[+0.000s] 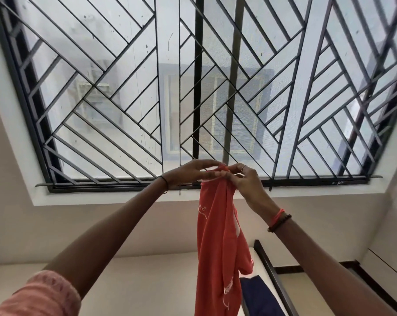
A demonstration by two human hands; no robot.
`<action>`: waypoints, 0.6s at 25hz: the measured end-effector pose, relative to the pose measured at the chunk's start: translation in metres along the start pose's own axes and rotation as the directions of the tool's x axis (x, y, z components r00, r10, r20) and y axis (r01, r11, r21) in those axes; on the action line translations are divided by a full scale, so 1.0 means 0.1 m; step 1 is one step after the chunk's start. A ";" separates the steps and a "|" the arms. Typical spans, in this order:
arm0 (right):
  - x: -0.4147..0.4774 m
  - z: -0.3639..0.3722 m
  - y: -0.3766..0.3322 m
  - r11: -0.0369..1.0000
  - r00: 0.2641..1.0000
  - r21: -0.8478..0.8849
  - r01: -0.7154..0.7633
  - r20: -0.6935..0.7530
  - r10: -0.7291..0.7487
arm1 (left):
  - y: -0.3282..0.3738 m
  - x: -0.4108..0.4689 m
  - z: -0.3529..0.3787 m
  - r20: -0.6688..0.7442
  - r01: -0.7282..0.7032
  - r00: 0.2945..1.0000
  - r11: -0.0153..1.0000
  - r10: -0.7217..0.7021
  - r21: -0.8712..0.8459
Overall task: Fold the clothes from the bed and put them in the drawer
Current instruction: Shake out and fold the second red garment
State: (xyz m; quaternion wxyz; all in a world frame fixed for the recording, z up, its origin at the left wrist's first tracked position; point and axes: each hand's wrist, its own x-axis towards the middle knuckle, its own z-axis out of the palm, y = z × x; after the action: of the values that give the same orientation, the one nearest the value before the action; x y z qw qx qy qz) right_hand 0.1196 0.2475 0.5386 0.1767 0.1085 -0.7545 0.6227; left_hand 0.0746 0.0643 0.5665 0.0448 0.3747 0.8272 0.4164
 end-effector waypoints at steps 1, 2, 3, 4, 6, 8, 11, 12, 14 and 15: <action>-0.02 -0.01 0.00 0.998 1.000 0.061 -0.009 -0.006 0.010 | 0.03 0.02 0.00 0.041 0.004 0.999 1.000 -0.004 -0.023; -0.05 -0.03 -0.01 0.993 1.000 0.113 -0.018 -0.013 0.020 | 0.05 0.05 0.01 0.066 0.005 0.998 1.000 -0.004 -0.019; -0.07 -0.04 -0.01 0.988 0.999 0.155 -0.028 -0.018 0.032 | 0.05 0.09 0.01 0.076 0.007 0.997 1.000 -0.008 0.015; -0.10 -0.05 0.00 0.982 0.999 0.184 -0.036 -0.020 0.040 | 0.07 0.11 0.02 0.083 0.013 0.996 0.999 -0.016 0.037; -0.14 -0.07 0.02 0.974 0.998 0.221 -0.048 -0.031 0.056 | 0.06 0.14 0.02 0.086 0.049 0.995 0.995 -0.056 0.083; -0.16 -0.08 0.03 0.970 0.996 0.238 -0.049 -0.066 0.067 | 0.07 0.15 0.05 0.079 0.059 0.995 0.993 -0.067 0.107; -0.18 -0.08 0.01 0.968 0.987 0.248 -0.029 -0.148 0.068 | 0.16 0.12 0.13 0.126 0.027 0.991 0.997 -0.036 0.070; -0.18 -0.07 0.00 0.968 0.984 0.248 -0.018 -0.165 0.060 | 0.17 0.12 0.14 0.136 0.016 0.990 0.998 -0.024 0.060; -0.20 -0.06 -0.01 0.971 0.981 0.238 -0.006 -0.187 0.052 | 0.18 0.11 0.14 0.164 0.013 0.986 0.997 -0.025 0.077; -0.21 -0.04 -0.02 0.974 0.979 0.226 -0.004 -0.200 0.050 | 0.19 0.11 0.13 0.167 0.003 0.986 0.995 -0.019 0.096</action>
State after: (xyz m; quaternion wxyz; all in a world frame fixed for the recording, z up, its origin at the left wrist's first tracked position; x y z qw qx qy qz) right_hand 0.1397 0.2502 0.5323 0.2312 0.0528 -0.6585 0.7142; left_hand 0.0833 0.0870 0.5741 0.0985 0.4055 0.8414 0.3434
